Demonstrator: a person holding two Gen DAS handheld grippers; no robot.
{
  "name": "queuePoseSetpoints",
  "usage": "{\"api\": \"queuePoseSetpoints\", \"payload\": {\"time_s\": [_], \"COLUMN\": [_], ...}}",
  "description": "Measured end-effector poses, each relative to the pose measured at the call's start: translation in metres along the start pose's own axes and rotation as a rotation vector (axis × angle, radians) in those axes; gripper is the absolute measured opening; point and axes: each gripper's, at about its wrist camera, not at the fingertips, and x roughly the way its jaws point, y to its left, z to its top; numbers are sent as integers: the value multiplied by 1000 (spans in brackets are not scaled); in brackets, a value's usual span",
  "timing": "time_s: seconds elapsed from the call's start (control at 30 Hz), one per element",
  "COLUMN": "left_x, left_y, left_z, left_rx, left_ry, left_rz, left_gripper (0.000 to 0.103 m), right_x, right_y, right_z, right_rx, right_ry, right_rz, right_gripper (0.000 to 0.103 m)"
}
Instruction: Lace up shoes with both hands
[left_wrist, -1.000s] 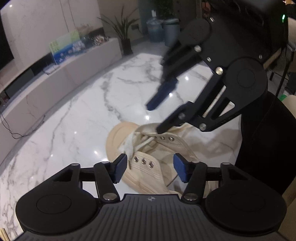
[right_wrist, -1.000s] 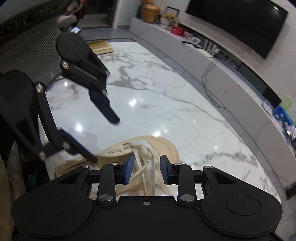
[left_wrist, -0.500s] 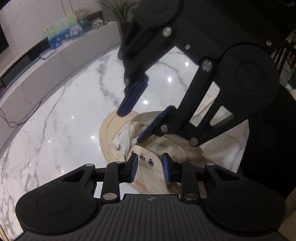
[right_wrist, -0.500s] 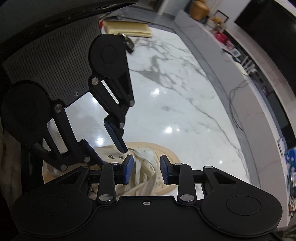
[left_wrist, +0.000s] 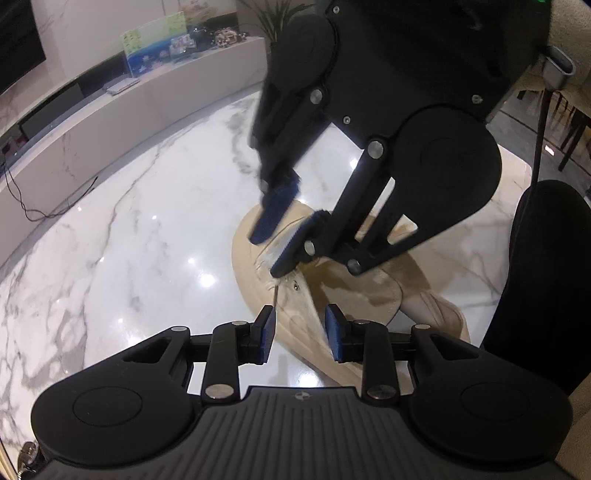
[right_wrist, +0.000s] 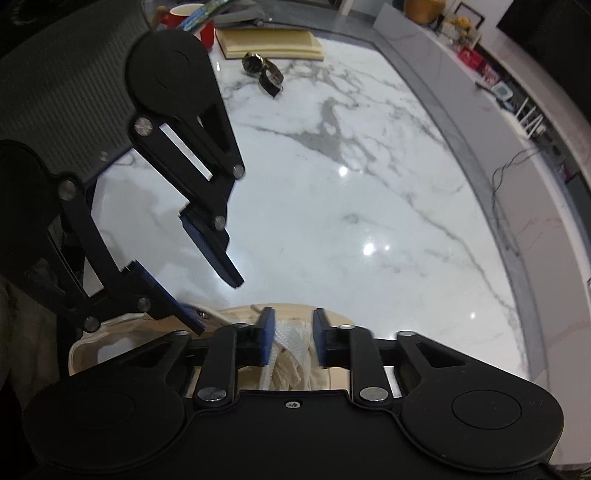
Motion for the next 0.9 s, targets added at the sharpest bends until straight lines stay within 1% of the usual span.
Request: {"api": "queuePoseSetpoints", "payload": {"time_s": [0.03,0.1,0.17,0.27,0.4,0.47,0.53,0.67,0.7,0.77,0.8,0.9], "left_x": [0,-1,-1,-1,-2,-2,-1,0,1,2,3,4], "left_y": [1,3,4,6,6,4,4,5,6,7,8,9], "left_z": [0,-1,-1,-1,-1,0,0,0,0,1,1,2], "left_rx": [-4,-13,-19,-27,-27,-22,-23,-29,-30,-32,-33,-36], "left_ry": [-1,-2,-3,-5,-6,-5,-4,-5,-5,-6,-6,-7], "left_rz": [1,2,2,3,1,2,5,2,1,-1,-2,-5], "left_gripper": [29,30,32,32,32,32,33,33,33,33,33,33], "right_x": [-1,-4,-13,-26,-36,-37,-33,-24,-22,-18,-17,-15], "right_y": [-1,0,2,7,13,15,14,11,11,12,13,15], "right_z": [-1,-3,-9,-19,-27,-27,-24,-16,-14,-10,-8,-3], "right_rx": [19,25,55,94,115,101,55,-26,-43,-92,-114,-179], "right_ry": [3,6,6,-5,-19,-18,-1,29,34,47,50,59], "right_rz": [20,21,7,9,-4,-28,-55,-66,-62,-49,-42,-7], "right_gripper": [1,0,0,0,0,1,2,3,4,18,27,28]}}
